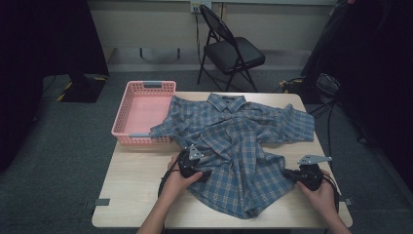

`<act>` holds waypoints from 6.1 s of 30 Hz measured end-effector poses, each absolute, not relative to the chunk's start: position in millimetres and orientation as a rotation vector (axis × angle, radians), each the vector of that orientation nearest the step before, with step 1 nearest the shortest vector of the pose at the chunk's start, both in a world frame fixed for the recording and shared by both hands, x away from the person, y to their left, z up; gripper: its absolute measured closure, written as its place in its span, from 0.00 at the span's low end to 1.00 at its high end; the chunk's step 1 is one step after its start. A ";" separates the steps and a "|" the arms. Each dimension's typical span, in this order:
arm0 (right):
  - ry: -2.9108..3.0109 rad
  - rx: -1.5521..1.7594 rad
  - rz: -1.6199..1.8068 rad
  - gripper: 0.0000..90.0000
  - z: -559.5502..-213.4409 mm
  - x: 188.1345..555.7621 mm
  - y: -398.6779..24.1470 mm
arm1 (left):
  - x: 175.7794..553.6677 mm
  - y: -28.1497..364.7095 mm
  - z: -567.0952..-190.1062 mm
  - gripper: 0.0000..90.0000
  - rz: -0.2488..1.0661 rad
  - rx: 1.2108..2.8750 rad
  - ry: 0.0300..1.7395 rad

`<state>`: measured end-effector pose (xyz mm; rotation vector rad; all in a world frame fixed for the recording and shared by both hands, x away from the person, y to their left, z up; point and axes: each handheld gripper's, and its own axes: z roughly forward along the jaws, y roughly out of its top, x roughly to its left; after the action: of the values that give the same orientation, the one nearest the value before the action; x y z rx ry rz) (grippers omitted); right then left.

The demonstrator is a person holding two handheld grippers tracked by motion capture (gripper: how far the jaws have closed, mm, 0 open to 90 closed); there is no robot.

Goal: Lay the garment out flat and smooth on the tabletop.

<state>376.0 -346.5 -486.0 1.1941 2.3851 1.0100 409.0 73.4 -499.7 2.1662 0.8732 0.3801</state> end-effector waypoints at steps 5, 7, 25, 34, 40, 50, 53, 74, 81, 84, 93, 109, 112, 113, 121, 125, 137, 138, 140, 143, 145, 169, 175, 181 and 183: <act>2.355 1.096 0.970 0.64 -478.8 363.9 -332.8 | 408.8 73.4 -499.7 0.16 0.381 2.166 0.875; 2.316 1.034 1.001 0.59 -471.7 366.5 -325.8 | 408.7 73.4 -499.7 0.16 0.382 2.165 0.876; 2.376 1.079 1.072 0.99 -488.3 430.8 -296.9 | 408.6 73.4 -499.7 0.16 0.382 2.165 0.877; 2.422 1.097 1.075 1.00 -489.6 411.5 -314.1 | 408.3 73.4 -499.6 0.16 0.382 2.164 0.881; 2.474 1.115 1.093 1.00 -487.8 383.2 -325.2 | 408.2 73.5 -499.6 0.16 0.383 2.164 0.882; 2.385 1.151 1.227 1.00 -464.4 387.5 -332.6 | 408.2 73.5 -499.6 0.16 0.383 2.164 0.882; 2.301 1.211 1.278 0.99 -454.2 405.4 -339.6 | 408.2 73.5 -499.6 0.16 0.383 2.164 0.882; 2.316 1.235 0.932 0.93 -483.2 400.4 -361.4 | 407.9 73.6 -499.6 0.16 0.385 2.164 0.885; 2.199 1.175 1.088 0.59 -468.7 403.8 -341.2 | 407.8 73.6 -499.6 0.16 0.386 2.164 0.885; 2.195 1.169 1.062 0.59 -470.7 416.4 -328.2 | 407.7 73.6 -499.6 0.16 0.386 2.164 0.886; 2.283 1.209 1.018 0.89 -490.4 437.0 -319.2 | 407.1 73.7 -499.7 0.16 0.386 2.161 0.889; 2.385 1.234 1.004 0.86 -481.5 364.5 -351.5 | 406.3 74.0 -499.6 0.16 0.387 2.162 0.890; 2.305 1.207 1.063 0.68 -473.0 360.9 -347.8 | 406.3 74.0 -499.6 0.16 0.387 2.162 0.890; 2.277 1.195 1.093 0.66 -468.8 362.5 -345.6 | 406.3 74.0 -499.6 0.16 0.387 2.162 0.890; 2.224 1.191 1.068 0.64 -466.5 408.5 -312.9 | 406.1 74.2 -499.6 0.16 0.386 2.162 0.889; 2.256 1.243 0.944 0.75 -485.5 427.2 -307.3 | 405.9 74.3 -499.6 0.16 0.386 2.162 0.890; 2.291 1.234 0.985 0.92 -489.0 417.0 -319.3 | 405.0 74.6 -499.6 0.16 0.388 2.161 0.895; 2.293 1.237 0.989 0.92 -489.0 416.5 -320.3 | 405.0 74.6 -499.5 0.16 0.388 2.161 0.895; 2.298 1.234 0.993 0.94 -489.1 415.3 -321.7 | 405.0 74.7 -499.6 0.16 0.388 2.161 0.895; 2.311 1.240 1.001 0.95 -488.6 412.6 -324.2 | 405.0 74.7 -499.5 0.16 0.387 2.161 0.895; 2.320 1.230 1.002 0.95 -488.4 407.9 -325.6 | 405.0 74.7 -499.5 0.16 0.387 2.161 0.895; 2.210 1.195 0.975 0.74 -473.4 410.3 -326.3 | 405.0 74.5 -499.6 0.16 0.387 2.160 0.895; 2.254 1.212 0.930 0.94 -485.6 422.2 -326.2 | 404.9 74.6 -499.6 0.16 0.387 2.160 0.896; 2.291 1.213 0.960 0.97 -486.1 410.9 -332.0 | 404.6 74.5 -499.6 0.16 0.388 2.159 0.898; 2.303 1.206 0.969 0.97 -486.0 403.4 -334.4 | 404.5 74.5 -499.6 0.16 0.388 2.159 0.898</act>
<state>403.4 -334.4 -486.0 1.2064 2.3031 0.9688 404.5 74.5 -499.6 2.1593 0.8976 0.3880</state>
